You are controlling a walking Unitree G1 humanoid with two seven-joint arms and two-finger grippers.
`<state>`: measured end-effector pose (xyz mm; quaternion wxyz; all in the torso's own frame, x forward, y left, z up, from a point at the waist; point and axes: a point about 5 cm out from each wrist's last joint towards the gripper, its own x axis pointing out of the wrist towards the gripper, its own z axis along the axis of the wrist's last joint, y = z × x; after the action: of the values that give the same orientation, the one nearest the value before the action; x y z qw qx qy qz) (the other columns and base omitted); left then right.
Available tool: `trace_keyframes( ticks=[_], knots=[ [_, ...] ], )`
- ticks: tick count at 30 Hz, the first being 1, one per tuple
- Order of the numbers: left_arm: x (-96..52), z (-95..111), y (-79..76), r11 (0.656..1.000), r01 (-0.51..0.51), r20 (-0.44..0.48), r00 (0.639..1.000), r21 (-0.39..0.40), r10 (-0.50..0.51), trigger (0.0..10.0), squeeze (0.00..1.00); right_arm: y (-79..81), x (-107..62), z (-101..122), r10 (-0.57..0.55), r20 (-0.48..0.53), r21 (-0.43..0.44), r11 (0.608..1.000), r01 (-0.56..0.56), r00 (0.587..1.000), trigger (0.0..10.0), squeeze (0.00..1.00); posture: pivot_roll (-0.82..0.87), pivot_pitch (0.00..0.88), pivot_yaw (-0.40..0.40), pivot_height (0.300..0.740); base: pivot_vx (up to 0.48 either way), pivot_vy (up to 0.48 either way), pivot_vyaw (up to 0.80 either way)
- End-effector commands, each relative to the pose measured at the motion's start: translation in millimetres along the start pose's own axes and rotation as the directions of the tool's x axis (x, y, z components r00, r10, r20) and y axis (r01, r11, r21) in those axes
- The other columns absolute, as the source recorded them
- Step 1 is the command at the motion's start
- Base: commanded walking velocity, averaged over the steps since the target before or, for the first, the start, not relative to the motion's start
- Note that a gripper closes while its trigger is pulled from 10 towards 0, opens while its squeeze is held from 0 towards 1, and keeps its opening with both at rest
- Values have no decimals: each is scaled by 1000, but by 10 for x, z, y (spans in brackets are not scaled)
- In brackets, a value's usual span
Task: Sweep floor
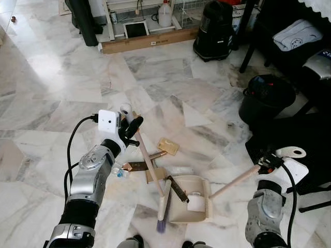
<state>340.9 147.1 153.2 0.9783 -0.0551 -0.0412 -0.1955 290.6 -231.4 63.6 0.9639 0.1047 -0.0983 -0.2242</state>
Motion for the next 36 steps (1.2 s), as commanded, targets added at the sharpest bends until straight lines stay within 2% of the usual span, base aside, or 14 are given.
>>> trace_keyframes(
  ticks=[1,10,17,20,23,28,31,36],
  knots=[
    [20,6,-38,1000,9,15,1000,-7,-9,10000,0,34,17,54,12,28,39,999,-13,1000,10000,0,148,184,-15,740,0,0,0],
    [49,133,-101,997,51,91,995,-53,-46,10000,0,80,4,63,43,27,65,997,-45,999,10000,0,151,172,-21,740,0,0,0],
    [67,228,-133,998,49,143,989,-47,-42,10000,0,26,94,217,11,90,87,996,-19,996,10000,0,148,158,-25,740,0,0,0],
    [81,372,-115,999,25,208,978,-37,-17,10000,0,-28,175,352,-12,139,88,996,0,990,10000,0,148,146,-29,740,0,0,0],
    [97,436,-103,999,26,229,973,-40,-16,10000,0,-38,211,403,-16,154,91,996,2,988,10000,0,147,142,-30,740,0,0,0],
    [110,483,-108,1000,23,246,969,-19,-17,10000,0,-59,240,417,-54,148,135,990,34,987,10000,0,150,134,-30,740,0,0,0],
    [86,471,-82,999,-19,242,970,50,6,10000,0,-52,234,423,-76,143,161,986,53,987,10000,0,151,133,-30,740,0,0,0],
    [38,451,-31,992,-81,252,966,97,55,10000,0,-21,217,410,-72,137,162,985,49,988,10000,0,150,133,-31,740,0,0,0]
  ],
)
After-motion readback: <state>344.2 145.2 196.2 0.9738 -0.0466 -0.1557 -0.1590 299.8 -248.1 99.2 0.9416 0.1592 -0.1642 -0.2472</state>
